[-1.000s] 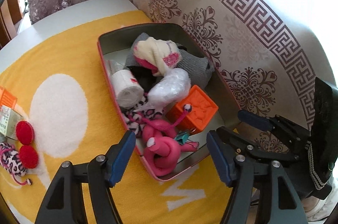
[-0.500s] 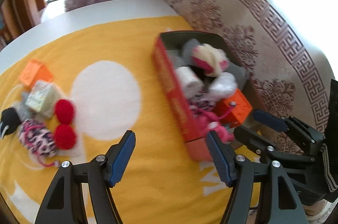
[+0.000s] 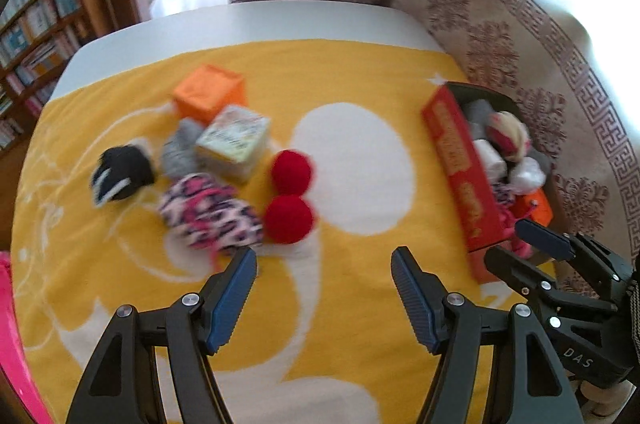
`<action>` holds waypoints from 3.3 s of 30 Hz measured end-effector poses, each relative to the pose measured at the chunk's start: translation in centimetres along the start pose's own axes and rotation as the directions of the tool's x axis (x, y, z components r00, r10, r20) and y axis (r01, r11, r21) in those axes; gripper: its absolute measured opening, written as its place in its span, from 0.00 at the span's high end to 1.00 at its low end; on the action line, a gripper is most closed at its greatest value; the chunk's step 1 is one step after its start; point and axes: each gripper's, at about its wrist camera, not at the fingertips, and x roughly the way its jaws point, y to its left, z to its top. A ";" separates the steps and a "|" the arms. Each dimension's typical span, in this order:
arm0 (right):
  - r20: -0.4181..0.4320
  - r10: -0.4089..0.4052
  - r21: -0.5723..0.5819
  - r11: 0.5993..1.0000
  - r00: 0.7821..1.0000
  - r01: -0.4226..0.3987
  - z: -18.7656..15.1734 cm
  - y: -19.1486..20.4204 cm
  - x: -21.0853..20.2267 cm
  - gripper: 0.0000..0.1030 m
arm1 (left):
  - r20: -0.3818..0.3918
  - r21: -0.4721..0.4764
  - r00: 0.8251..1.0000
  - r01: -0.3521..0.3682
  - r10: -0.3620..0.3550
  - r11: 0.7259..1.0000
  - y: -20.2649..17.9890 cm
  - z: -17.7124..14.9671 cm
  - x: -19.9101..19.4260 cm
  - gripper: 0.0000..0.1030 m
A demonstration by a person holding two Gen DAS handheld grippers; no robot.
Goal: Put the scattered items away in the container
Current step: 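Withdraw both grippers and move the left gripper toward the black knit hat, then grasp the black knit hat with the left gripper while the right grasps a red pompom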
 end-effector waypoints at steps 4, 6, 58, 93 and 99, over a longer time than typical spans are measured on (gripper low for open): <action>-0.024 0.015 -0.009 1.000 1.000 -0.015 0.1 2.0 1.1 0.41 | 0.000 -0.026 1.000 -0.027 0.027 0.999 2.1 -0.8 -0.6 0.31; -0.034 0.019 -0.009 1.000 0.999 -0.020 0.1 2.9 1.6 0.41 | -0.001 -0.038 0.999 -0.040 0.040 0.998 3.3 -1.2 -0.8 0.31; -0.117 -0.003 0.087 0.996 0.993 0.014 2.9 9.7 8.7 0.41 | -0.056 -0.188 0.997 -0.062 0.052 0.980 17.2 2.1 2.9 0.31; -0.172 -0.028 0.013 0.999 0.985 0.031 4.8 10.6 13.2 0.45 | -0.065 -0.145 0.997 -0.049 0.040 0.988 19.1 3.5 4.8 0.52; -0.183 0.018 -0.012 1.000 0.983 -0.020 4.9 11.2 13.1 0.64 | -0.058 -0.163 0.997 -0.049 0.040 0.985 19.6 2.8 3.3 0.52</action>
